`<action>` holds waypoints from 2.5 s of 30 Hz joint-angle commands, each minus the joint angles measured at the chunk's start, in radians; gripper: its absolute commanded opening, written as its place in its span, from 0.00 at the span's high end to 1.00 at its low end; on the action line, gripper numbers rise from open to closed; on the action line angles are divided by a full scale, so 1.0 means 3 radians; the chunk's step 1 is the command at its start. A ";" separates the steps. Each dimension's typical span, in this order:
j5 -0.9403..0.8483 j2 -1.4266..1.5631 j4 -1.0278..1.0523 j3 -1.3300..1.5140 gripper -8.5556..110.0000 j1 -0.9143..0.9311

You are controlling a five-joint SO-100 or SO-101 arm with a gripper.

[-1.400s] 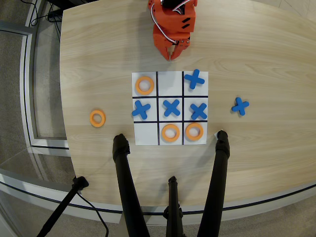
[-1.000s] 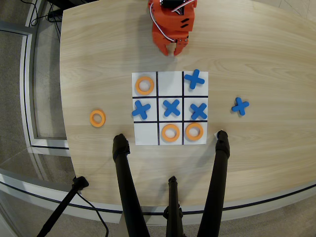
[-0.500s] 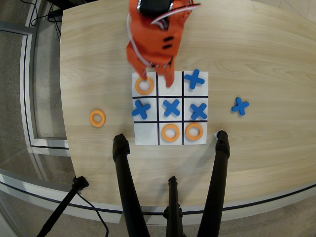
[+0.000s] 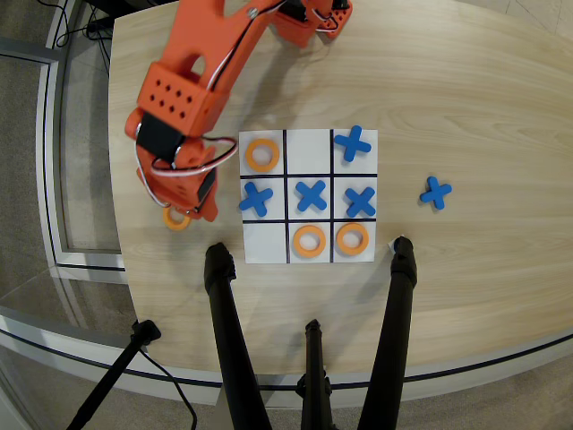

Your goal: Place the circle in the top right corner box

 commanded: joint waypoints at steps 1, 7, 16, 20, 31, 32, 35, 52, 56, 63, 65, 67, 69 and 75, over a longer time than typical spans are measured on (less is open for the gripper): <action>-0.0087 -0.0271 -0.0112 -0.0353 0.74 0.0020; -0.0148 -0.0736 -0.0394 -0.0608 0.74 0.0020; -0.0440 -0.1391 -0.0445 -0.1038 0.74 0.0077; -0.0486 -0.1575 -0.0409 -0.1186 0.74 0.0097; -0.0455 -0.1815 0.0026 -0.1340 0.74 0.0179; -0.0450 -0.1810 0.0164 -0.1335 0.74 0.0189; -0.0404 -0.1759 0.0639 -0.1319 0.75 0.0210; 0.0005 -0.1600 0.1616 -0.1166 0.93 0.0148; 0.0066 -0.1585 0.1549 -0.1156 0.93 0.0143; 0.0542 -0.0665 0.1544 -0.1416 0.93 -0.0220; 0.0629 -0.0194 0.1544 -0.1355 0.93 -0.0435; 0.0731 0.0266 0.1549 -0.1135 0.93 -0.0711; 0.0828 0.0654 0.1508 -0.0823 0.93 -0.1033; 0.1053 0.0946 0.1084 -0.0159 0.93 -0.1779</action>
